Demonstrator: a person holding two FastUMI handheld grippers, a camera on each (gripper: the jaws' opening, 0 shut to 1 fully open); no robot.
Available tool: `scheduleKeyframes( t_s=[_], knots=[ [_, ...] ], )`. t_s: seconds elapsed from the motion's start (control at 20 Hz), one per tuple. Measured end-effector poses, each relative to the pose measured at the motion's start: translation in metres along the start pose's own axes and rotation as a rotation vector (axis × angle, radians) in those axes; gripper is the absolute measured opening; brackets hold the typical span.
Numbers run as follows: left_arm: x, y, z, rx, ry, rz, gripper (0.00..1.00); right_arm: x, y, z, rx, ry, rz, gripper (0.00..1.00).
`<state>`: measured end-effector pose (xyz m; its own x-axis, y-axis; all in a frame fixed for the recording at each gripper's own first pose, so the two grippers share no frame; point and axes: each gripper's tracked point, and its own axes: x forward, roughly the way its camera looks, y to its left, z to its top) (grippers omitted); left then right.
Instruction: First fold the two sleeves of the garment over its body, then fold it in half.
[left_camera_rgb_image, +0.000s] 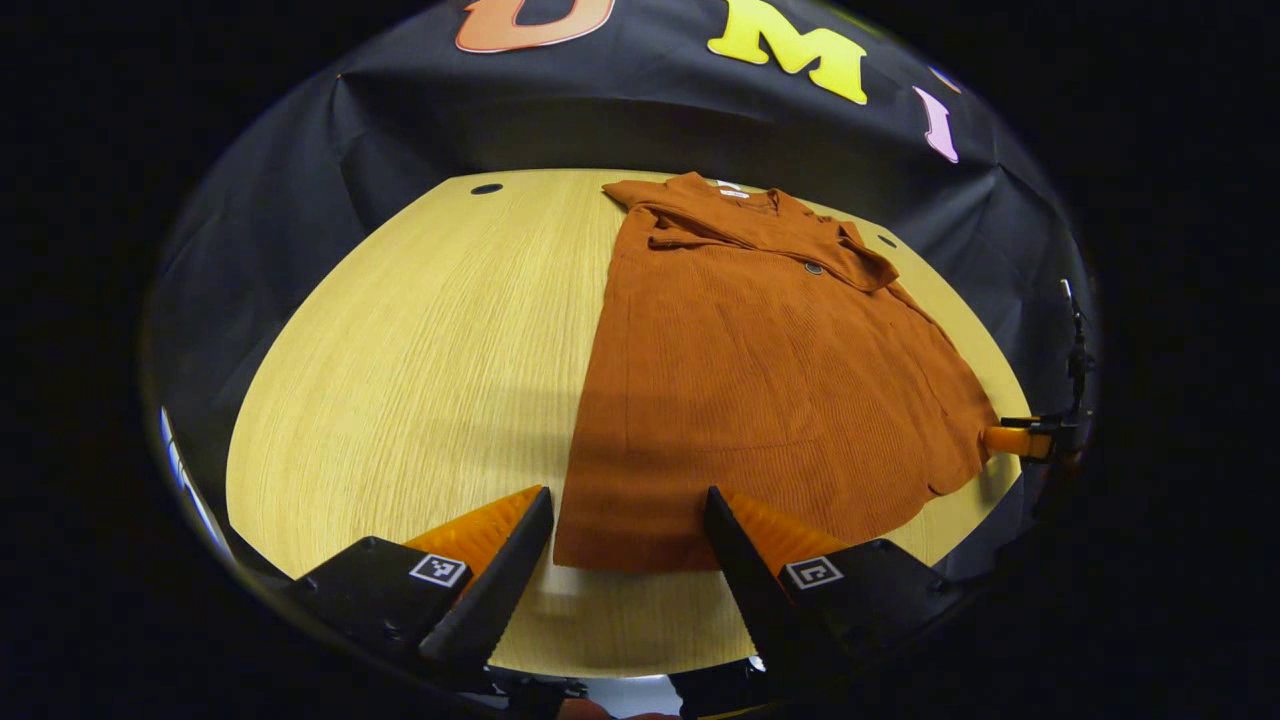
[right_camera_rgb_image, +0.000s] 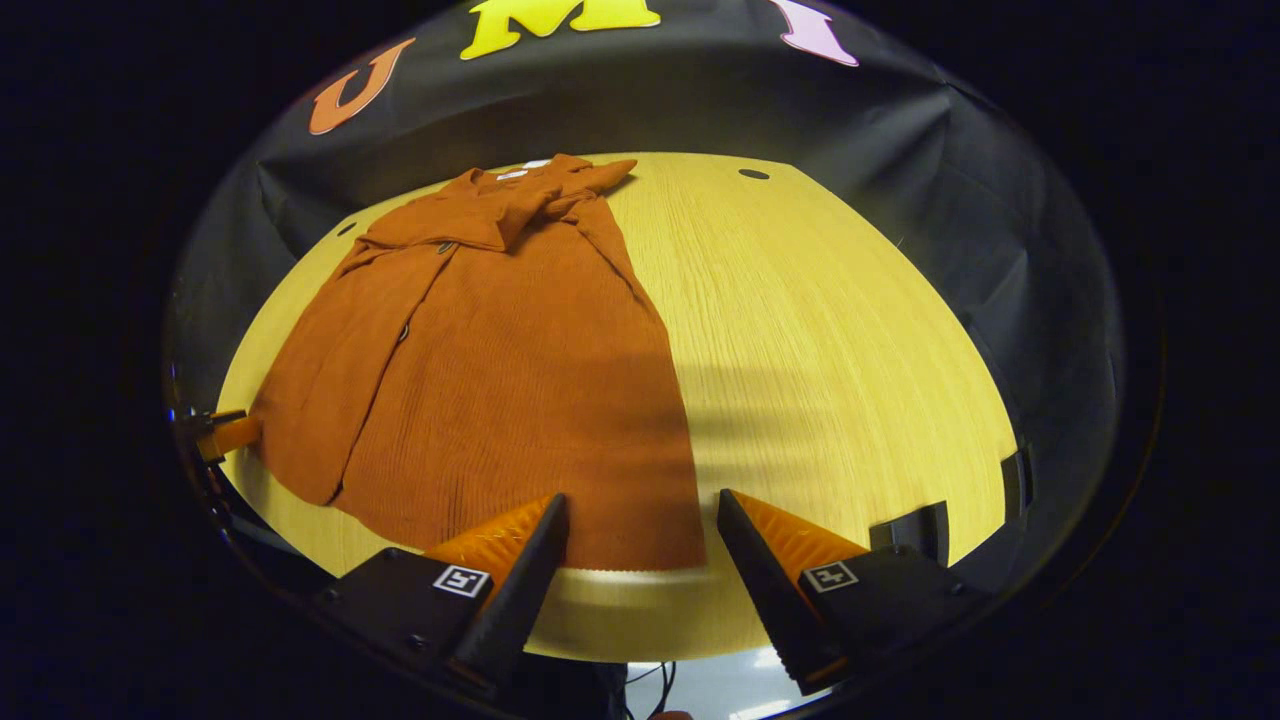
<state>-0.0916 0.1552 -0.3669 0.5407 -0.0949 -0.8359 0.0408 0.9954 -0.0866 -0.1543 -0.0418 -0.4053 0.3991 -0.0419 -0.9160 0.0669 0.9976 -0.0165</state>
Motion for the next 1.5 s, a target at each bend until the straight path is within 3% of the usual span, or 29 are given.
scheduleKeyframes(
  t_s=[0.1,0.15,0.2,0.35,0.4,0.5,0.55,0.6,0.65,1.15,1.35,1.5],
  knots=[
    [0.004,-0.002,0.001,0.017,0.017,0.005,0.99,0.001,0.006,0.003,-0.009,0.000,0.016,0.89],
    [0.004,0.002,-0.001,0.031,0.026,0.018,0.97,0.003,0.009,0.003,-0.014,0.005,0.028,0.77],
    [0.006,0.004,0.000,0.042,0.030,0.027,0.79,0.004,0.012,0.004,-0.014,0.011,0.034,0.71],
    [0.007,-0.007,0.000,0.005,0.037,-0.026,0.23,0.002,0.020,0.002,0.018,0.042,0.053,0.16],
    [0.005,-0.009,0.000,-0.013,0.047,-0.040,0.05,0.002,0.020,0.003,0.020,0.054,0.057,0.10],
    [0.002,-0.013,0.005,-0.033,0.038,-0.058,0.05,-0.001,0.020,0.006,0.035,0.062,0.066,0.12],
    [-0.004,-0.016,0.009,-0.039,0.028,-0.074,0.03,-0.007,0.019,0.011,0.054,0.054,0.069,0.10],
    [-0.010,-0.018,0.015,-0.040,0.014,-0.084,0.03,-0.009,0.019,0.012,0.071,0.054,0.080,0.01],
    [-0.017,-0.020,0.020,-0.036,0.005,-0.090,0.03,-0.015,0.020,0.017,0.093,0.050,0.091,0.00],
    [-0.078,-0.029,0.056,-0.005,-0.104,-0.115,0.03,-0.086,0.016,0.075,0.220,-0.060,0.169,0.01],
    [-0.101,-0.035,0.102,-0.041,-0.182,-0.122,0.03,-0.109,0.020,0.120,0.209,-0.126,0.199,0.01],
    [-0.105,-0.031,0.157,-0.042,-0.247,-0.121,0.03,-0.117,0.024,0.178,0.200,-0.195,0.226,0.01]
  ],
)
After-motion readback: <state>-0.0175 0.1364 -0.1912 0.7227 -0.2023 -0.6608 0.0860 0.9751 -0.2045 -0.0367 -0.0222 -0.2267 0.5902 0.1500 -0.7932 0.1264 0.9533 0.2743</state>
